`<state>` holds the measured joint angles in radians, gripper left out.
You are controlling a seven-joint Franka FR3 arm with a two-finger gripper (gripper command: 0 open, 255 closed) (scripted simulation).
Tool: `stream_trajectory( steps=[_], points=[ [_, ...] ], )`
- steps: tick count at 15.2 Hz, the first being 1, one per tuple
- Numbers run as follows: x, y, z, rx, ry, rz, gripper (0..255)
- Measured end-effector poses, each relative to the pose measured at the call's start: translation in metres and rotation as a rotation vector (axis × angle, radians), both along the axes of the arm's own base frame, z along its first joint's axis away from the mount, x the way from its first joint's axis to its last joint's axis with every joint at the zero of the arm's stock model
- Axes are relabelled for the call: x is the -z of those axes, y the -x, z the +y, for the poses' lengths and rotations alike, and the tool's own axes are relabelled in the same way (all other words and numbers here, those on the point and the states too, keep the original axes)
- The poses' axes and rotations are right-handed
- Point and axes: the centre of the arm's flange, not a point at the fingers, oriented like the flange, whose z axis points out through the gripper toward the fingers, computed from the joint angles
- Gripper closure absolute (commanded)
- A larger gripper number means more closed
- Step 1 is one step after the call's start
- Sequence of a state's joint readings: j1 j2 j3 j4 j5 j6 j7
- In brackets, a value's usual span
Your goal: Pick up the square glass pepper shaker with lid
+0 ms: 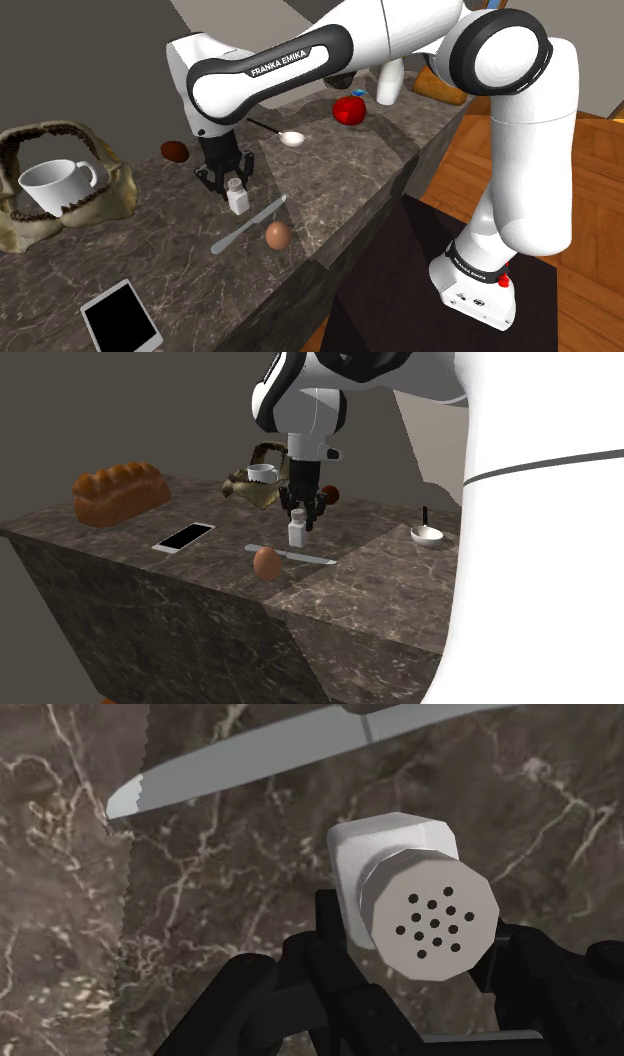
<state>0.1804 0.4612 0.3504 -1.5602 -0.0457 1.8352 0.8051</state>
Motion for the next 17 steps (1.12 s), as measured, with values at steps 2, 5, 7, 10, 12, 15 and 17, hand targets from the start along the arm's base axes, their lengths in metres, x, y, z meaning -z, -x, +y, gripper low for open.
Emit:
stream_trajectory(
  steps=[2,5,7,10,12,15,17],
  points=[
    [0.0,0.0,0.0,0.0,0.0,0.0,255],
    [0.0,0.0,0.0,-0.001,0.0,0.0,255],
    [-0.006,0.001,0.0,0.0,0.0,0.001,255],
    [-0.021,0.001,0.001,0.0,0.0,0.001,255],
    [-0.031,0.0,-0.001,0.0,0.0,0.001,255],
    [-0.045,0.0,0.0,0.0,0.0,0.001,255],
    [-0.058,0.001,0.0,0.0,0.0,0.001,255]
  ],
)
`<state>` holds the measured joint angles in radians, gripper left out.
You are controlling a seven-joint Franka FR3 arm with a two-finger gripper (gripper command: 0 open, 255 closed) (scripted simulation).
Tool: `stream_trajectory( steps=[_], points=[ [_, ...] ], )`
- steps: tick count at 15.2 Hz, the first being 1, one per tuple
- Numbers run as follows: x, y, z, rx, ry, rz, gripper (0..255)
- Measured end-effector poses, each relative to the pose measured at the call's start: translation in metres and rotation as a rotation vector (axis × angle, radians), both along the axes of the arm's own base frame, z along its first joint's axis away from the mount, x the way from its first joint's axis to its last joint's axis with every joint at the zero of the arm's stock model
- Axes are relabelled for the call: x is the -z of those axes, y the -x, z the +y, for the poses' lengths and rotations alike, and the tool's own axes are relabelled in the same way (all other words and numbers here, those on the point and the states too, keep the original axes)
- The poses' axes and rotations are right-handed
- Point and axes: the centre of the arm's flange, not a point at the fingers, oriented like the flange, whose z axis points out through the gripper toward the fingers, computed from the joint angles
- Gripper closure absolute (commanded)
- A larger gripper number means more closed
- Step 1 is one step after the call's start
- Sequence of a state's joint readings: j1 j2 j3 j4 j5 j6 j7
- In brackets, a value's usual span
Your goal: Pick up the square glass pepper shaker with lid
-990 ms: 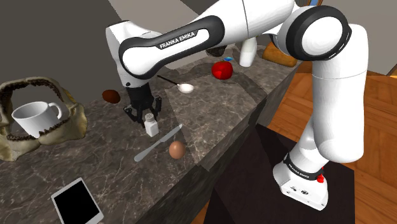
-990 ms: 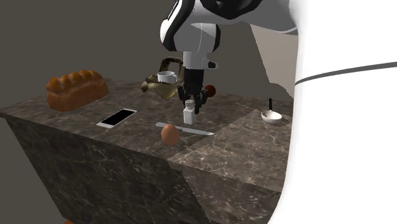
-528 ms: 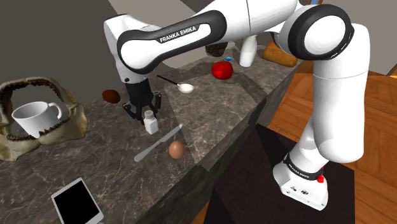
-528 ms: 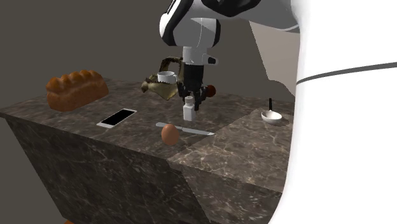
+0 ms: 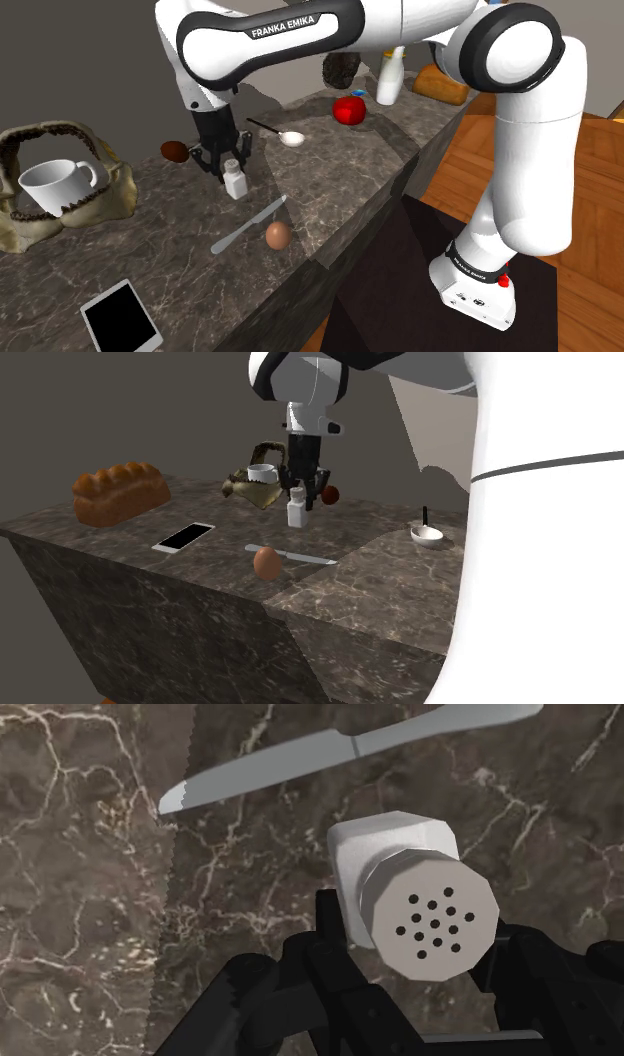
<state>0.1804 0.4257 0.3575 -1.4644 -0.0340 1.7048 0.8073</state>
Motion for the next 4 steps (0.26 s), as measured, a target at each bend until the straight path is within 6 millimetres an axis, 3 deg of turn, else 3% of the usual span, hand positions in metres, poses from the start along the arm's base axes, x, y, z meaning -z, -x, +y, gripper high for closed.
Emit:
stream_trajectory(
  steps=[4],
  points=[
    [-0.019,-0.001,0.0,0.0,0.0,0.0,255]
  ],
)
